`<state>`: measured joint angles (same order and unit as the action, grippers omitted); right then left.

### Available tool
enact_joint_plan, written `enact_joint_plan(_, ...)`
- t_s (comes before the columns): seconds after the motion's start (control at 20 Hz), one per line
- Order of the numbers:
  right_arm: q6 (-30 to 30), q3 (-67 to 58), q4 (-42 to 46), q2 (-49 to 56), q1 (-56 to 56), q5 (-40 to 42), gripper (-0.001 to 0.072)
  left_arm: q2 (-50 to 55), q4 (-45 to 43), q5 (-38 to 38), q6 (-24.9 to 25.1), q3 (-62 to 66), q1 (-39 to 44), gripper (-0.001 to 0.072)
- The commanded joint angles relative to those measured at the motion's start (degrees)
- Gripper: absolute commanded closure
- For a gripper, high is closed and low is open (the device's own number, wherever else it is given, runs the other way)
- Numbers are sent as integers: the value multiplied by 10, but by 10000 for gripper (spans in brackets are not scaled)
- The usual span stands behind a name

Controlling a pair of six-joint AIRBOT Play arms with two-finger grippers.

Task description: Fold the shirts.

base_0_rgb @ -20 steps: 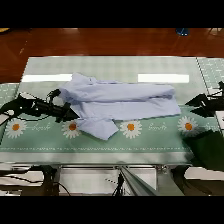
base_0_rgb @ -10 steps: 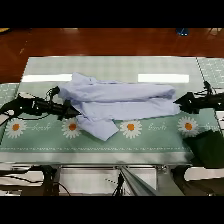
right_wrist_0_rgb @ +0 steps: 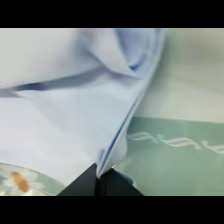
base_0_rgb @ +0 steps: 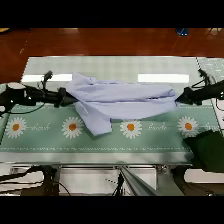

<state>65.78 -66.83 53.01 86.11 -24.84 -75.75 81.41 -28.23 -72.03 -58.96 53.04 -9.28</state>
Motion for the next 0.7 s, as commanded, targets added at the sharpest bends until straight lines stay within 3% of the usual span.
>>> enact_joint_plan(0.0, -5, -82, -65, -87, 0, -9, 678, -92, 4, -13, 2, 101, -1, 689)
enact_joint_plan(0.2, 6, -204, -149, -204, 1, 22, 678, -226, 4, 7, -3, 279, -1, 688)
enact_joint_plan(0.4, 73, -287, -147, -336, 1, 135, 678, -331, -20, 82, -4, 433, -1, 687)
enact_joint_plan(0.55, 115, -318, -102, -421, 1, 193, 678, -398, -127, 122, -96, 493, -1, 687)
enact_joint_plan(0.65, 156, -337, -43, -466, 1, 178, 678, -442, -217, 102, -177, 507, -1, 687)
